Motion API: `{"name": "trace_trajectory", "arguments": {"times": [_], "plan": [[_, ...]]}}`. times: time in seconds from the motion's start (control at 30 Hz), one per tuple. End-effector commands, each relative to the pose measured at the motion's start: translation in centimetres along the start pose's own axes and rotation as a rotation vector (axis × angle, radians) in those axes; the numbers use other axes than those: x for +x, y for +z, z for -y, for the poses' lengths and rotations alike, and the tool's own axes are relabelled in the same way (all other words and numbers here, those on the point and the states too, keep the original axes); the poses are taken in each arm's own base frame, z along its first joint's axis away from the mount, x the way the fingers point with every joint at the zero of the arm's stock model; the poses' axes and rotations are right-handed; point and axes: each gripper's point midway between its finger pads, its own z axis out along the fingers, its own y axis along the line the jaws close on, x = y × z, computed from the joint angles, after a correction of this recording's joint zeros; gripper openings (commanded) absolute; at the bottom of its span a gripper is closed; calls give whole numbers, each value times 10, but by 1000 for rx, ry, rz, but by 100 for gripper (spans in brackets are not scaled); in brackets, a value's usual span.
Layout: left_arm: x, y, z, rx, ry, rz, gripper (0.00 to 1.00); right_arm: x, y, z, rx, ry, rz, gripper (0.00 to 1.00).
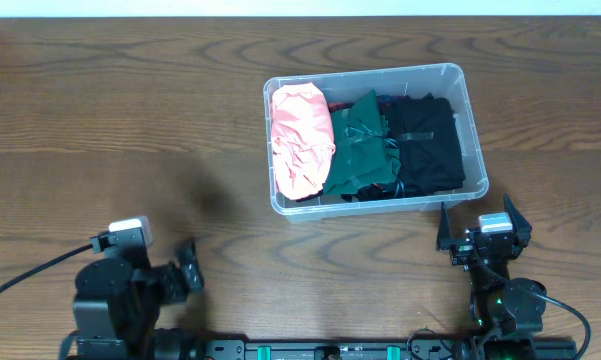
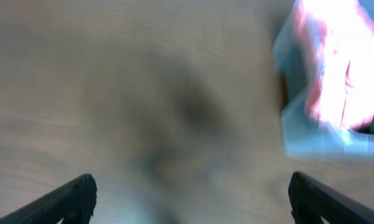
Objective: Pack container
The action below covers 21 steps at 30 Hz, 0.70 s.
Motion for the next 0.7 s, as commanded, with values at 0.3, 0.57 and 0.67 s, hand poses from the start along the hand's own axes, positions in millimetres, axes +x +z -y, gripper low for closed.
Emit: {"name": "trace_trajectory", "arguments": {"times": [0.3,0.57,0.67], "plan": [[-33,57,11,120,-23,569,98,1,0,-2,-10,-15,-3,99],[-30,67,12,162,-41,730,98,1,0,-2,-10,-15,-3,99],[-25,71,14,166,-36,701,98,1,0,-2,-10,-15,-4,99]]}}
